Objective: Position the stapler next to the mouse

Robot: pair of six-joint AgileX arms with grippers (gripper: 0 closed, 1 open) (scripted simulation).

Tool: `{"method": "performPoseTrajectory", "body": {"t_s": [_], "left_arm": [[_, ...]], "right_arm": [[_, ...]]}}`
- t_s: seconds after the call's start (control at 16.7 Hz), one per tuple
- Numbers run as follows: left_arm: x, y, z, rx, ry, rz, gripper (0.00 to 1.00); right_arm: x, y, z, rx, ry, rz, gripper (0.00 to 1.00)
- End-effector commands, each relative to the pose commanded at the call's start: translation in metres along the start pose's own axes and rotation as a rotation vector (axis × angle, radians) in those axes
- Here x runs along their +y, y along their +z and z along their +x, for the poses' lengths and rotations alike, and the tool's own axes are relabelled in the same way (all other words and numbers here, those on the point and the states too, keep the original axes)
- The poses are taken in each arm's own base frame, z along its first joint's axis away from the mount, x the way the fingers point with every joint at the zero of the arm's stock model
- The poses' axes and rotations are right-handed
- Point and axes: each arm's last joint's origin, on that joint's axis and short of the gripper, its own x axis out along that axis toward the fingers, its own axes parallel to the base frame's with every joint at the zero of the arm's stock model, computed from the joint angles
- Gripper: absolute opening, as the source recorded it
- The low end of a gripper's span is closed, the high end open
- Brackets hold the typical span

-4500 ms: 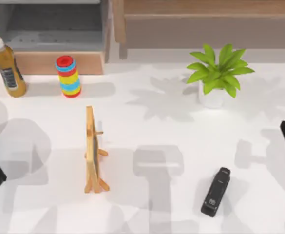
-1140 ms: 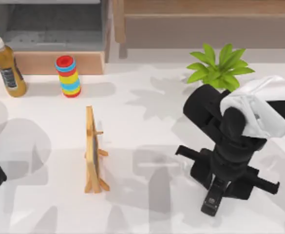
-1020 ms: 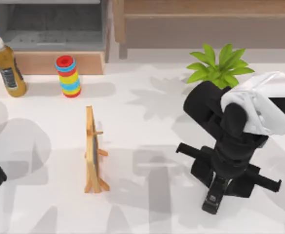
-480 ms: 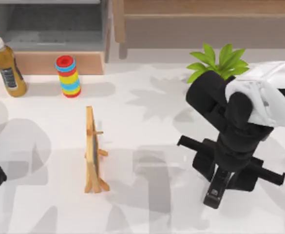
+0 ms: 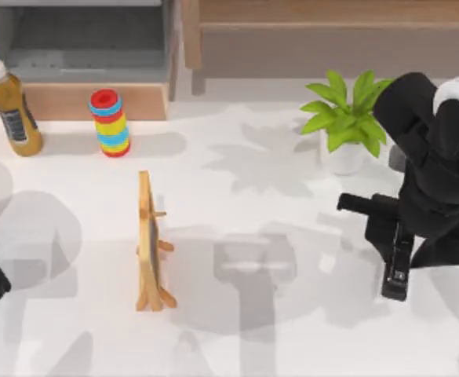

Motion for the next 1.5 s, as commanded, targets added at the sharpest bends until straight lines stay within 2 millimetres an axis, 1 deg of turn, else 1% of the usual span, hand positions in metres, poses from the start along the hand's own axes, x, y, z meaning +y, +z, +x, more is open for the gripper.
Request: {"method": "performPoseTrajectory", "body": {"t_s": [0.3, 0.48, 0.6, 0.72, 1.14, 1.5], "left_arm": [[0.000, 0.000, 0.000, 0.000, 0.000, 0.000, 1.00], [0.000, 0.000, 0.000, 0.000, 0.000, 0.000, 1.00], [0.000, 0.000, 0.000, 0.000, 0.000, 0.000, 1.00], [0.000, 0.000, 0.000, 0.000, 0.000, 0.000, 1.00], [0.000, 0.000, 0.000, 0.000, 0.000, 0.000, 1.00], [0.000, 0.000, 0.000, 0.000, 0.000, 0.000, 1.00]], "right_arm": [[-0.051, 0.038, -0.005, -0.007, 0.020, -0.194, 0.00], [-0.079, 0.054, -0.010, -0.028, 0.033, -0.266, 0.00], [-0.091, 0.059, -0.013, -0.039, 0.037, -0.287, 0.00], [-0.094, 0.061, -0.014, -0.043, 0.039, -0.293, 0.00], [-0.093, 0.060, -0.013, -0.039, 0.036, -0.295, 0.00], [-0.093, 0.061, -0.019, -0.073, 0.044, -0.293, 0.00]]}}
